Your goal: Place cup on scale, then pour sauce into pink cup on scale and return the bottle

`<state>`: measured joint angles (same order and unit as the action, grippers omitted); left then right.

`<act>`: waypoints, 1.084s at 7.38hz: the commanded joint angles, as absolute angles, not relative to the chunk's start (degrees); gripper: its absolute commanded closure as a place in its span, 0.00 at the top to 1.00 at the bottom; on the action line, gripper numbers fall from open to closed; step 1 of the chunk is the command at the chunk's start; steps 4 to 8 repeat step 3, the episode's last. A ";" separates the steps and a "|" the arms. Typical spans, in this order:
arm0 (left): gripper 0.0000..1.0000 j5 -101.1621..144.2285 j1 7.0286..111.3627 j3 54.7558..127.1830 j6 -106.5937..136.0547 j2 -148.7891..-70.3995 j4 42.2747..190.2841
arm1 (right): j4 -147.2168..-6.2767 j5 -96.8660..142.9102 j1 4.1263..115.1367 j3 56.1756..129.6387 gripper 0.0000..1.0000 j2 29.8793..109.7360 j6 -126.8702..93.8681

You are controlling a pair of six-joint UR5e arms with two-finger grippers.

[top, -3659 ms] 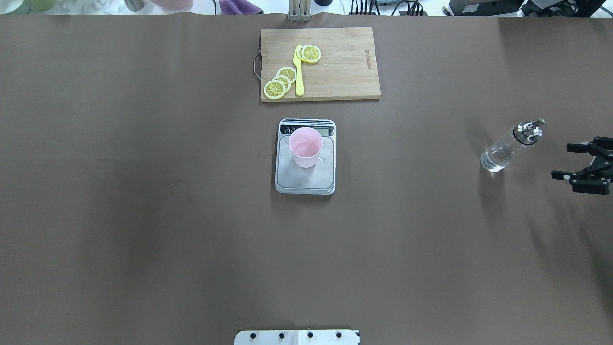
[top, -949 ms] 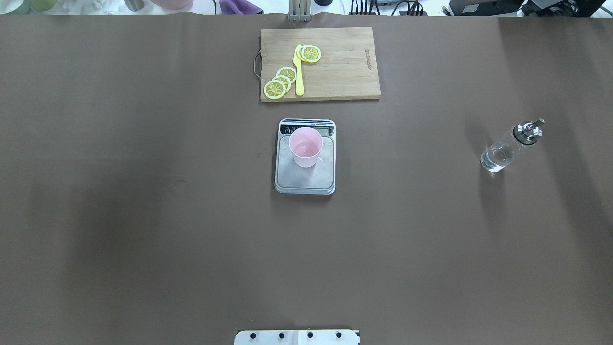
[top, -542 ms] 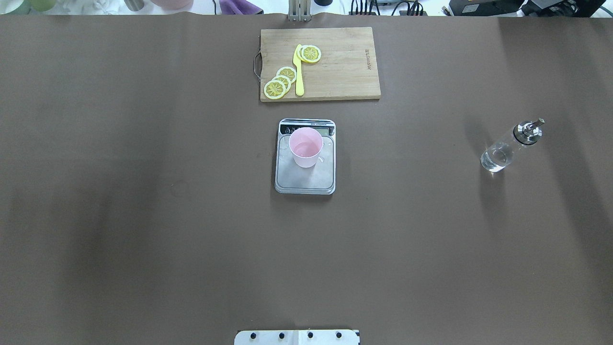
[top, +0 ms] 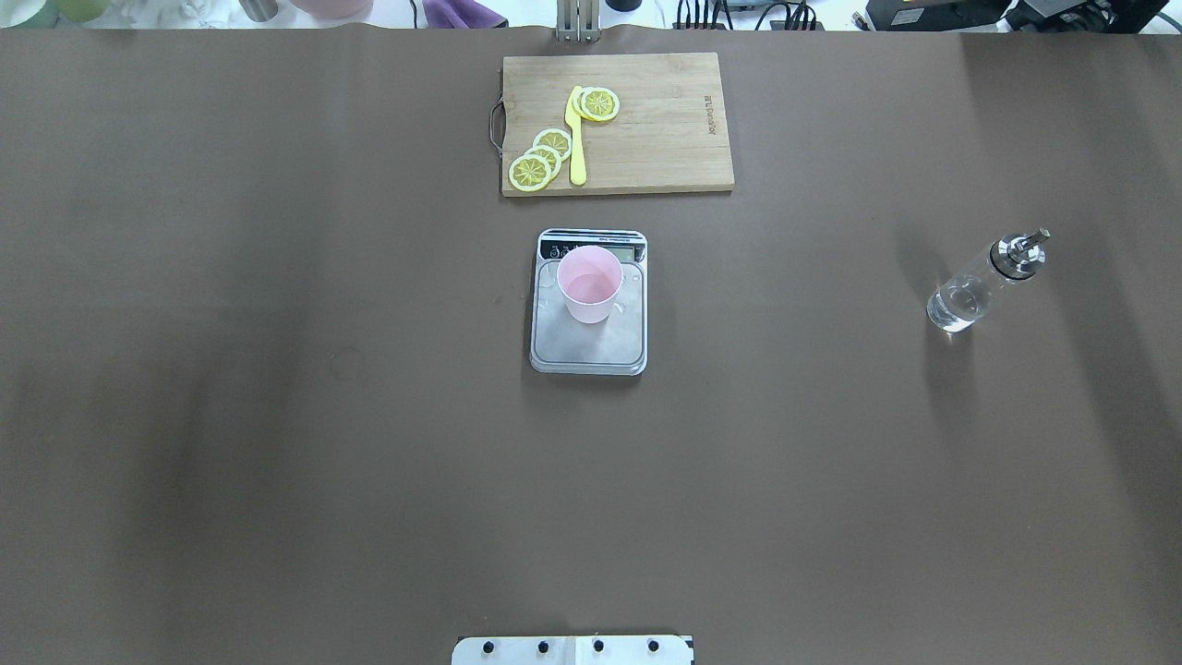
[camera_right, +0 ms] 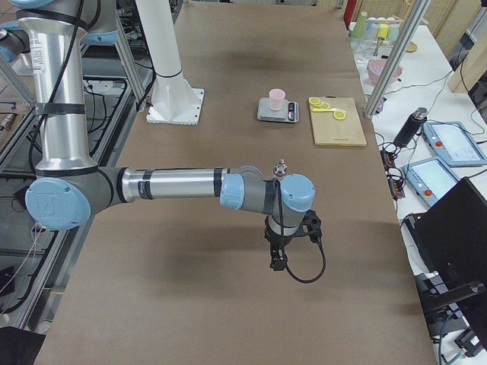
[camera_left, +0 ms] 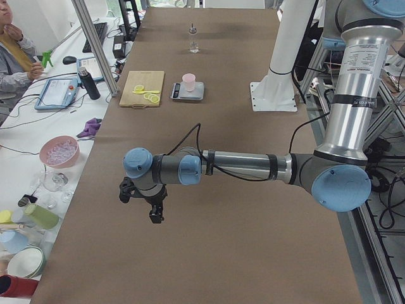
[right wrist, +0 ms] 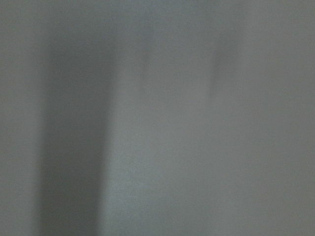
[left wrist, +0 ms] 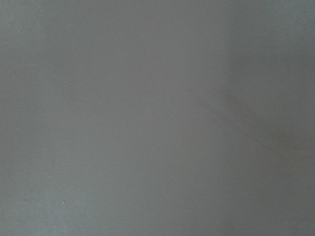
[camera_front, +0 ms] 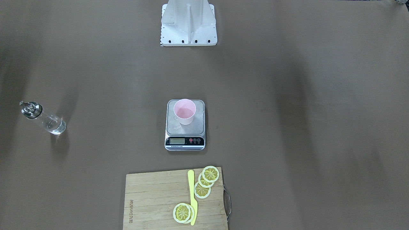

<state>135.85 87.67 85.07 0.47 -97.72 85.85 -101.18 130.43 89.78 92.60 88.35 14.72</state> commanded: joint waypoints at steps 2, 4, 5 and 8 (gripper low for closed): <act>0.98 135.79 87.71 86.13 0.53 -97.12 85.78 | -101.07 130.69 88.95 92.72 1.00 88.42 14.77; 0.98 135.79 87.71 85.87 0.53 -97.12 85.78 | -101.07 130.78 88.77 92.64 1.00 88.42 14.77; 0.98 135.79 87.71 85.87 0.53 -97.12 85.78 | -101.07 130.78 88.77 92.64 1.00 88.42 14.77; 0.98 135.79 87.71 85.87 0.53 -97.12 85.78 | -101.07 130.78 88.77 92.64 1.00 88.42 14.77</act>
